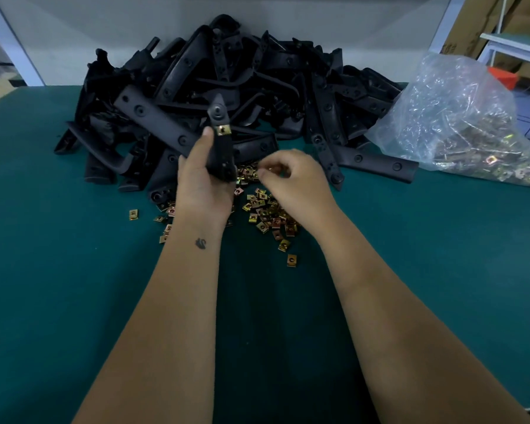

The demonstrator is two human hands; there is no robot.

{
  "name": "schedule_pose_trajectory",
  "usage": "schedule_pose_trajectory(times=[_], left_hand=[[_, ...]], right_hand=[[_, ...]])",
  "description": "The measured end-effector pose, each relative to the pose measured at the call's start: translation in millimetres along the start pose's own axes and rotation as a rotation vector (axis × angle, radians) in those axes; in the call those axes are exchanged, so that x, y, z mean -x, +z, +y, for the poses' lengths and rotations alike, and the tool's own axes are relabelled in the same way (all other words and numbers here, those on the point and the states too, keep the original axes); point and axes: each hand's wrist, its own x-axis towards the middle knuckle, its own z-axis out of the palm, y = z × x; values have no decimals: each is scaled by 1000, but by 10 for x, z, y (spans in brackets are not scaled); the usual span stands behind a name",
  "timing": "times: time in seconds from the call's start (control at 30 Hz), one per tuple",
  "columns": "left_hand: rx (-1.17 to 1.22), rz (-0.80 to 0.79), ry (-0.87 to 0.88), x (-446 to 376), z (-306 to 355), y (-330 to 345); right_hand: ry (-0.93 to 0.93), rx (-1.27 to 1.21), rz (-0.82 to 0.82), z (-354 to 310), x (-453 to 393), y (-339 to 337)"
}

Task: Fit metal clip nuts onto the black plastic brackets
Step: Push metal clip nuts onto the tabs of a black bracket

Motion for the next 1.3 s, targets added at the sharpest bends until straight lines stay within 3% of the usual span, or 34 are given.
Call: schedule_pose_trajectory(times=[0.17, 0.47, 0.83, 1.3], left_hand=[[122, -14, 10, -36, 105, -59], [100, -27, -12, -48, 68, -47], [9, -34, -23, -16, 12, 10], [-119, -114, -42, -3, -59, 15]], right_hand=[[-154, 510, -176, 75, 38, 134], [-150, 522, -165, 45, 33, 107], [-140, 389, -170, 64, 13, 116], [137, -267, 95, 42, -21, -74]])
